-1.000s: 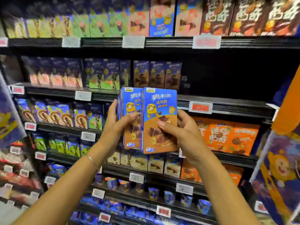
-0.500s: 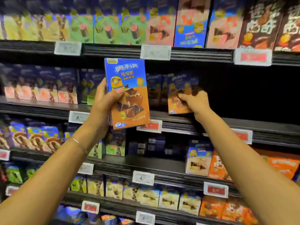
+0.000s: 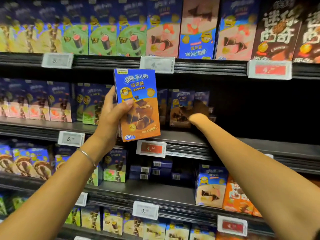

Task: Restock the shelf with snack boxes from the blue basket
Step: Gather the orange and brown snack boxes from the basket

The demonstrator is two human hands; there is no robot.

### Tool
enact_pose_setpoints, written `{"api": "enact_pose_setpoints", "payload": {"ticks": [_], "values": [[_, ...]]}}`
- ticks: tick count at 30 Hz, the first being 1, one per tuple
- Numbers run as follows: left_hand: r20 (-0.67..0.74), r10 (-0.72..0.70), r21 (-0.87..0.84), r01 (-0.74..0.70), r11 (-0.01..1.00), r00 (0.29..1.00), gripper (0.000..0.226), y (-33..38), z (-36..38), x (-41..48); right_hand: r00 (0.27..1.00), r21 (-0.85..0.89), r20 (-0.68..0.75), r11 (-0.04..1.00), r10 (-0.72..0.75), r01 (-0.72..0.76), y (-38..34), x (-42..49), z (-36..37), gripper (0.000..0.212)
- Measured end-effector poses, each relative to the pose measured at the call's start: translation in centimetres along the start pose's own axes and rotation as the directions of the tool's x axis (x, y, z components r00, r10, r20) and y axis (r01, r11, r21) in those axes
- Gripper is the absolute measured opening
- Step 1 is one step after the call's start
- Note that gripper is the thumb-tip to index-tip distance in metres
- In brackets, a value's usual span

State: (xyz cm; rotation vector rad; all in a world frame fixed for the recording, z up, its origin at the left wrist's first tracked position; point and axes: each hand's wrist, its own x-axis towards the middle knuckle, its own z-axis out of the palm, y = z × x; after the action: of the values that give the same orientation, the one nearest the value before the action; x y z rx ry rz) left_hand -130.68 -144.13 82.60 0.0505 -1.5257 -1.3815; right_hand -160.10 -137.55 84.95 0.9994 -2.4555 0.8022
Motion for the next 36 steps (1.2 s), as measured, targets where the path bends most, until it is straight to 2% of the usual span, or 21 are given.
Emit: {"api": "enact_pose_setpoints", "payload": {"ticks": [3,5,11,14,18,20,21,22,23,24,25,26,28,32,33,36], "values": [[0.000,0.007,0.017,-0.007,1.000,1.000,0.077,-0.7,0.0,0.5,0.997,0.149,-0.028,0.987,0.066,-0.061,0.1,0.6,0.7,0.058],[0.002,0.011,0.017,-0.011,1.000,1.000,0.083,-0.9,0.0,0.7,0.996,0.205,-0.018,0.976,0.082,-0.077,0.0,0.9,0.9,0.062],[0.018,0.007,0.042,-0.008,0.999,1.000,0.084,-1.4,-0.2,0.9,0.993,0.181,0.016,0.977,0.116,-0.117,-1.2,1.3,1.3,0.063],[0.018,0.006,0.039,-0.007,0.999,1.000,0.093,-1.6,-0.4,1.0,0.991,0.209,0.017,0.969,0.130,-0.130,-1.3,1.4,1.7,0.066],[0.009,0.014,0.033,-0.014,0.999,1.000,0.102,-1.6,-0.4,0.7,0.975,0.303,-0.061,0.934,0.215,-0.187,-1.3,0.9,0.7,0.071],[0.011,0.022,0.028,-0.022,0.999,1.000,0.098,-1.7,-0.1,0.5,0.971,0.454,-0.101,0.879,0.216,-0.148,-1.6,-0.2,-0.5,0.055],[0.013,0.030,0.041,-0.031,0.999,0.999,0.092,-1.8,0.2,0.4,0.975,0.602,-0.071,0.788,0.212,-0.127,-1.8,-1.2,-1.3,0.045],[0.014,0.046,0.064,-0.047,0.997,0.999,0.084,-1.9,0.5,0.2,0.984,0.745,-0.002,0.657,0.181,-0.119,-2.2,-2.7,-2.2,0.043],[0.016,0.064,0.085,-0.065,0.994,0.998,0.078,-2.0,0.9,0.0,0.992,0.840,0.072,0.531,0.101,-0.115,-2.6,-4.7,-3.3,0.053],[0.011,0.078,0.097,-0.078,0.992,0.997,0.078,-2.0,1.4,-0.2,0.991,0.887,0.133,0.449,-0.027,-0.107,-2.8,-6.8,-4.4,0.064],[0.001,0.087,0.101,-0.087,0.991,0.996,0.084,-2.1,1.9,-0.4,0.974,0.906,0.154,0.418,-0.164,-0.073,-2.9,-8.6,-5.2,0.067],[-0.005,0.096,0.101,-0.095,0.990,0.995,0.092,-2.2,2.4,-0.5,0.949,0.910,0.156,0.414,-0.275,-0.029,-3.0,-10.2,-5.9,0.060],[-0.005,0.111,0.108,-0.110,0.988,0.994,0.103,-2.2,3.5,-0.8,0.917,0.901,0.149,0.433,-0.369,0.028,-3.1,-12.5,-6.8,0.046],[-0.027,0.089,0.120,-0.085,0.989,0.996,0.102,-2.4,5.3,-1.1,0.931,0.877,0.136,0.478,-0.337,0.045,-2.7,-13.9,-7.7,0.041],[-0.026,0.085,0.139,-0.081,0.987,0.996,0.108,-2.4,5.6,-1.2,0.934,0.880,0.138,0.474,-0.330,0.038,-2.4,-13.9,-8.0,0.039],[-0.001,0.039,0.215,-0.038,0.976,0.999,0.152,-1.8,6.4,-1.3,0.937,0.888,0.151,0.460,-0.316,0.012,-1.5,-13.9,-8.7,0.036]]}}
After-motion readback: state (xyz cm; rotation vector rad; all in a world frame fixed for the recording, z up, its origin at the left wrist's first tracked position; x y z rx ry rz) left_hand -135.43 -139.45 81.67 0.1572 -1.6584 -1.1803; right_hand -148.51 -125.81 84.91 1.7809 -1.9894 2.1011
